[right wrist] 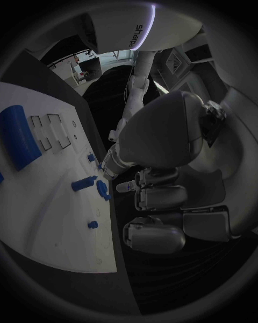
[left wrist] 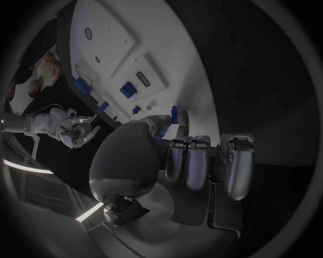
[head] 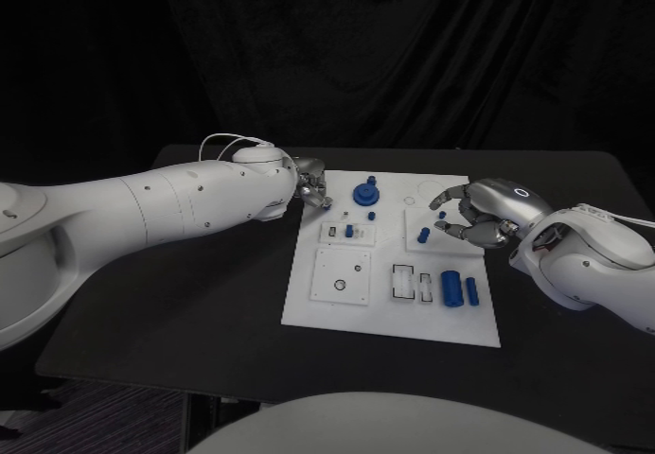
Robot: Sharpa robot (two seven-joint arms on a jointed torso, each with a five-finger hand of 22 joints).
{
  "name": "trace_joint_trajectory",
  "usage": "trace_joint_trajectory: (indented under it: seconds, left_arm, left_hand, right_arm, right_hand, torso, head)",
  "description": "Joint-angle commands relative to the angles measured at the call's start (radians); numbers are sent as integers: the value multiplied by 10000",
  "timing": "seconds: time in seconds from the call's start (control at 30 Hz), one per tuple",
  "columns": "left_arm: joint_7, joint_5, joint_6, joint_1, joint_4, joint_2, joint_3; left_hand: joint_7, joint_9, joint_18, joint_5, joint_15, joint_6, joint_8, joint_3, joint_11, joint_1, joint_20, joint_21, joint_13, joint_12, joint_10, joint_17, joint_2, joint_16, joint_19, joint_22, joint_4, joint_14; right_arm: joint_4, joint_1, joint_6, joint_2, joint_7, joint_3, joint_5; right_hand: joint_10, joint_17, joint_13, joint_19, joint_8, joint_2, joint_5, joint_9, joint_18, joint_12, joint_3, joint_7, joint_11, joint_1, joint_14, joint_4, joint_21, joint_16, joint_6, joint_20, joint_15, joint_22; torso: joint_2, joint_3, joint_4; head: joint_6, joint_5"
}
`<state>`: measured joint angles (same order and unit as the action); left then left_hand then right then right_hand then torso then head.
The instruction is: Assemble the parts on the task board
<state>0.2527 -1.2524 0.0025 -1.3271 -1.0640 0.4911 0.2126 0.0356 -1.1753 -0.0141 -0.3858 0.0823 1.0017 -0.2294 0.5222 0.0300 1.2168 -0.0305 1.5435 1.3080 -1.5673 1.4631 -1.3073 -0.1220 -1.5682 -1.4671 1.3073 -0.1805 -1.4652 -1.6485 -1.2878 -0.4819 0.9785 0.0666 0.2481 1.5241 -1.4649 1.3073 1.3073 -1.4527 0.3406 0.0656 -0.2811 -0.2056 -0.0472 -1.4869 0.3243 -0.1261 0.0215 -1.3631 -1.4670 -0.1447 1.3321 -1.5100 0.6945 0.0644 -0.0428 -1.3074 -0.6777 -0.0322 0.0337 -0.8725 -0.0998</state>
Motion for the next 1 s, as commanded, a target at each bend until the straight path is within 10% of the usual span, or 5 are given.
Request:
trace_joint_trajectory:
  seconds: [0.03, 0.5, 1.0]
  left_arm:
    - [-234, 1050, -261, 19, -170, 122, -8]
    - [637, 4575, -865, 14, -1316, 1137, -8]
    - [719, 4179, -1612, 11, -2748, 1901, -6]
  left_hand:
    - [-25, -14, 64, 21, 26, 36, -55, 708, 54, -53, 48, -63, 2628, -35, 1077, -2635, -61, -26, -918, 2533, 630, -1056]
    - [-7, -73, 30, 135, 9, -8, -40, 787, 32, -322, 34, -213, 2628, -35, 1077, -2635, -59, -26, -863, 2488, 587, -1056]
    - [-36, -197, -18, 1022, 17, 20, -58, 350, 45, -717, 33, -430, 2628, -35, 1077, -2635, 219, -26, -784, 2422, 519, -1056]
  right_arm:
    - [-31, 13, 59, 33, 122, -6, 19]
    - [-45, 12, 103, 117, 186, -6, 19]
    - [-53, 12, 109, 161, 211, -5, -57]
  right_hand:
    - [-54, 1818, 1361, 40, -34, -67, -28, 9, -103, 55, 65, 11, 16, -65, -757, 16, -23, 35, 68, 43, 15, -1866]
    - [-47, 1808, 1353, 46, -35, -67, -28, 14, -106, 61, 68, 12, 16, -62, -754, 19, -36, 43, 72, 44, 15, -1863]
    - [-31, 1794, 1334, 52, -36, -66, -27, 22, -109, 74, 74, 18, 14, -58, -748, 25, -49, 54, 80, 45, 16, -1859]
  torso:
    - [-5, 2, 5]
    - [-7, 9, 15]
    - [10, 2, -2]
  head:
    - [-2, 4]
    - [-2, 6]
    - [-2, 21]
